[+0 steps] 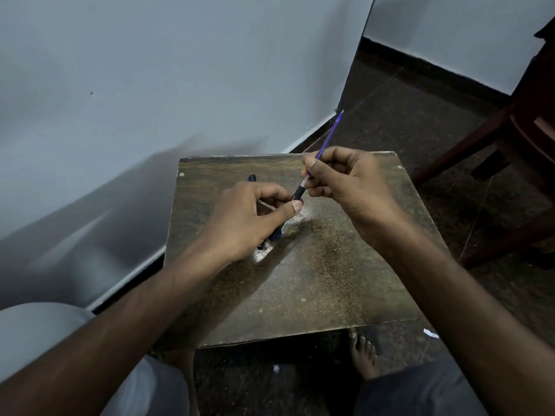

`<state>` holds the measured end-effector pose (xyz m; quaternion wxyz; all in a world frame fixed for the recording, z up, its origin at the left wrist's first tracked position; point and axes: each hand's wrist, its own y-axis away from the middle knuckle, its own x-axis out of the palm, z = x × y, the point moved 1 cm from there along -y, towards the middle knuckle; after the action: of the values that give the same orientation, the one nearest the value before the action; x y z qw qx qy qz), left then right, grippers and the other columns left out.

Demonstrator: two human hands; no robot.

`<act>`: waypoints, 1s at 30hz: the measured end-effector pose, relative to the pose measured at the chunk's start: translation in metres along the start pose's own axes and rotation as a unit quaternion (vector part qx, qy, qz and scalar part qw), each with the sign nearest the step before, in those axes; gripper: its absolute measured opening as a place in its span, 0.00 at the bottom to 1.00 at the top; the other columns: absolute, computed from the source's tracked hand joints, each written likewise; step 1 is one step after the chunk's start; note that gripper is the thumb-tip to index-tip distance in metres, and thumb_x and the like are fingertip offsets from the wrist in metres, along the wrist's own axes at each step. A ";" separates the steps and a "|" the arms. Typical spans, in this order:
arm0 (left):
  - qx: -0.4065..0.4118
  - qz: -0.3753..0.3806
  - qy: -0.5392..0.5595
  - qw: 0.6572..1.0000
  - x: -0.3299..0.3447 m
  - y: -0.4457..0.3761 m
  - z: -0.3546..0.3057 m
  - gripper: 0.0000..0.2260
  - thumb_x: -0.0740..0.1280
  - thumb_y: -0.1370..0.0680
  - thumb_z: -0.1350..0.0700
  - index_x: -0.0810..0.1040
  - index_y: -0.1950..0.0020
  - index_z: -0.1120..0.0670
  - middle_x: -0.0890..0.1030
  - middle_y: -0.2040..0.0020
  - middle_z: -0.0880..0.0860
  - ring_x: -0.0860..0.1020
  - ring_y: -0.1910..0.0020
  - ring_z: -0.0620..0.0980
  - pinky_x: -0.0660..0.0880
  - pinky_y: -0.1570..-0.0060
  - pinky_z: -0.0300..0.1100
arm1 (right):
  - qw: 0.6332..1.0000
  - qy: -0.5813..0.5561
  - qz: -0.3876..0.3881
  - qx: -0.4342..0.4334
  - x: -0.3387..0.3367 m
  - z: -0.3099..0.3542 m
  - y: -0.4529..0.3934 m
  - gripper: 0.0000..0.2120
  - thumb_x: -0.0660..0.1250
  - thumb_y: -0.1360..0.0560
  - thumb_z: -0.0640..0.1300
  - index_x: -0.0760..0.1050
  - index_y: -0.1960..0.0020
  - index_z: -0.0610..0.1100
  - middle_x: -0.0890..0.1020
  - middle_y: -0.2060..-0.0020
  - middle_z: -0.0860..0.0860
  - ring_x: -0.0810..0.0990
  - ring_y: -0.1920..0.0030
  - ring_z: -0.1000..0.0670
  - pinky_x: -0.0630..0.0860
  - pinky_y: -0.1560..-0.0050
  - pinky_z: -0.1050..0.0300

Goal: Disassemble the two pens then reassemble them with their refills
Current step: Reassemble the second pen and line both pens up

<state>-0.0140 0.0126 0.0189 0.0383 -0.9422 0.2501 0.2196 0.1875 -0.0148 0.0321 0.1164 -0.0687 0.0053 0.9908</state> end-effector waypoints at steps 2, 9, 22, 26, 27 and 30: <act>0.006 -0.012 -0.006 1.000 0.000 0.000 0.000 0.06 0.74 0.19 0.45 0.89 0.47 0.45 0.89 0.61 0.43 0.87 0.63 0.40 0.78 0.63 0.30 | 0.999 0.022 0.029 -0.003 0.001 0.000 0.001 0.05 0.74 0.18 0.42 0.85 0.48 0.41 0.88 0.56 0.46 0.85 0.56 0.52 0.83 0.52 0.54; 0.037 -0.086 -0.003 0.996 -0.002 -0.003 -0.004 0.08 0.78 0.22 0.47 0.90 0.44 0.46 0.90 0.54 0.40 0.87 0.55 0.33 0.78 0.55 0.25 | 0.992 0.082 0.097 0.006 0.007 0.003 0.008 0.10 0.73 0.19 0.50 0.86 0.40 0.50 0.90 0.46 0.49 0.88 0.44 0.49 0.83 0.48 0.52; 0.102 -0.141 -0.053 0.983 -0.006 0.000 -0.010 0.09 0.79 0.24 0.46 0.88 0.44 0.39 0.86 0.54 0.32 0.85 0.57 0.36 0.77 0.58 0.26 | 0.979 0.094 0.180 -0.031 0.011 0.006 0.015 0.21 0.70 0.20 0.32 0.80 0.29 0.46 0.88 0.41 0.48 0.88 0.41 0.46 0.85 0.38 0.49; 0.098 -0.139 -0.064 0.983 -0.009 -0.001 -0.012 0.10 0.77 0.22 0.44 0.89 0.42 0.41 0.87 0.51 0.36 0.84 0.56 0.39 0.77 0.55 0.26 | 0.974 0.164 0.129 -0.090 0.014 0.004 0.014 0.19 0.74 0.20 0.38 0.80 0.30 0.47 0.90 0.48 0.49 0.90 0.48 0.49 0.86 0.42 0.40; 0.098 -0.137 -0.086 0.982 -0.011 -0.001 -0.012 0.10 0.75 0.21 0.42 0.89 0.41 0.41 0.87 0.51 0.37 0.84 0.56 0.40 0.76 0.56 0.26 | 0.974 0.177 0.110 -0.093 0.014 0.003 0.013 0.19 0.75 0.20 0.40 0.80 0.30 0.48 0.91 0.51 0.49 0.91 0.51 0.49 0.86 0.43 0.39; 0.077 -0.124 -0.228 0.963 -0.020 -0.004 -0.008 0.12 0.69 0.18 0.37 0.86 0.40 0.39 0.84 0.56 0.38 0.79 0.62 0.38 0.77 0.62 0.34 | 0.980 0.178 0.053 -0.072 0.010 0.004 0.012 0.18 0.77 0.20 0.44 0.80 0.31 0.49 0.91 0.55 0.51 0.90 0.52 0.50 0.86 0.44 0.40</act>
<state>-0.0249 0.0233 0.0344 0.1935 -0.8848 0.1324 0.4027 0.1747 -0.0240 0.0346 0.0559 -0.2518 -0.0417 0.9653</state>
